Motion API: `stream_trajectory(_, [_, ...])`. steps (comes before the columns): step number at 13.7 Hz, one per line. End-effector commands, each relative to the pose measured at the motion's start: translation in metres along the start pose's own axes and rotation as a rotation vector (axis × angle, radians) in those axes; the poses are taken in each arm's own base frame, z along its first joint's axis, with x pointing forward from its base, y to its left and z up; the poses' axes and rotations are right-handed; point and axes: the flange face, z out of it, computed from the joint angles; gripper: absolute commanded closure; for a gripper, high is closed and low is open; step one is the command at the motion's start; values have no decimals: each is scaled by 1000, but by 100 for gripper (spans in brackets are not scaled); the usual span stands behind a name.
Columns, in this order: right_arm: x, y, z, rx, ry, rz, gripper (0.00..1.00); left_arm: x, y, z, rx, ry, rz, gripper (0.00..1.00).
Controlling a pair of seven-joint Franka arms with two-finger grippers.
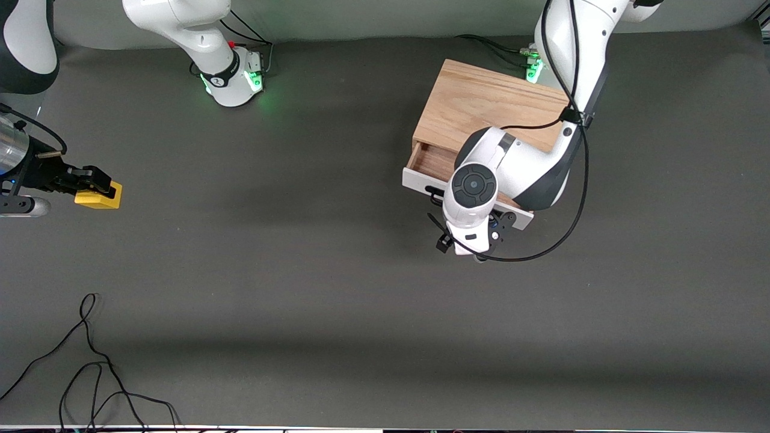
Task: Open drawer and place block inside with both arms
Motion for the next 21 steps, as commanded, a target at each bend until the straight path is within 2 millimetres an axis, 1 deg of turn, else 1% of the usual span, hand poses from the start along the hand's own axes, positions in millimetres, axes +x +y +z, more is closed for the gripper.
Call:
stream_trajectory(1, [-2, 1, -1, -20, -6, 4, 72, 22, 21, -13, -85, 65, 40, 1])
stream_trajectory(2, [-2, 0, -1, -18, -4, 3, 72, 22, 16, -8, -36, 60, 39, 1])
stream_trajectory(3, [-2, 1, 0, -20, -7, 4, 72, 20, 10, -8, 11, 52, 38, 1])
stream_trajectory(5, [-2, 0, 0, -20, -7, 3, 72, 15, 3, -13, 79, 40, 35, 1])
stream_trajectory(7, [-2, 0, 0, -20, -7, 3, 72, 14, 1, -28, 132, 33, 31, 1])
stream_trajectory(10, [-2, 0, 0, -20, -7, 3, 72, 16, -2, -39, 180, 29, 28, 1])
stream_trajectory(11, [-2, 0, 0, -18, -7, 4, 72, 14, -4, -46, 189, 30, 28, 1])
stream_trajectory(12, [-2, 0, 0, -20, -7, 4, 72, 15, -6, -58, 203, 29, 28, 1])
stream_trajectory(14, [-4, -1, 2, -18, -12, 1, 72, 16, -10, -88, 238, 23, 24, 1])
stream_trajectory(16, [-6, -5, 1, -17, -10, 10, 72, 20, -23, -127, 258, 21, 31, 1])
stream_trajectory(17, [-6, -5, 0, -16, -9, 12, 72, 21, -34, -149, 268, 14, 69, 1])
stream_trajectory(18, [-7, -8, 0, -16, -9, 9, 72, 27, -46, -168, 276, 3, 118, 1])
stream_trajectory(19, [-7, -9, 0, -17, -9, 9, 72, 44, -62, -188, 275, -12, 151, 1])
stream_trajectory(21, [-8, -10, 1, -16, -13, 7, 72, 67, -88, -214, 291, -42, 221, 1])
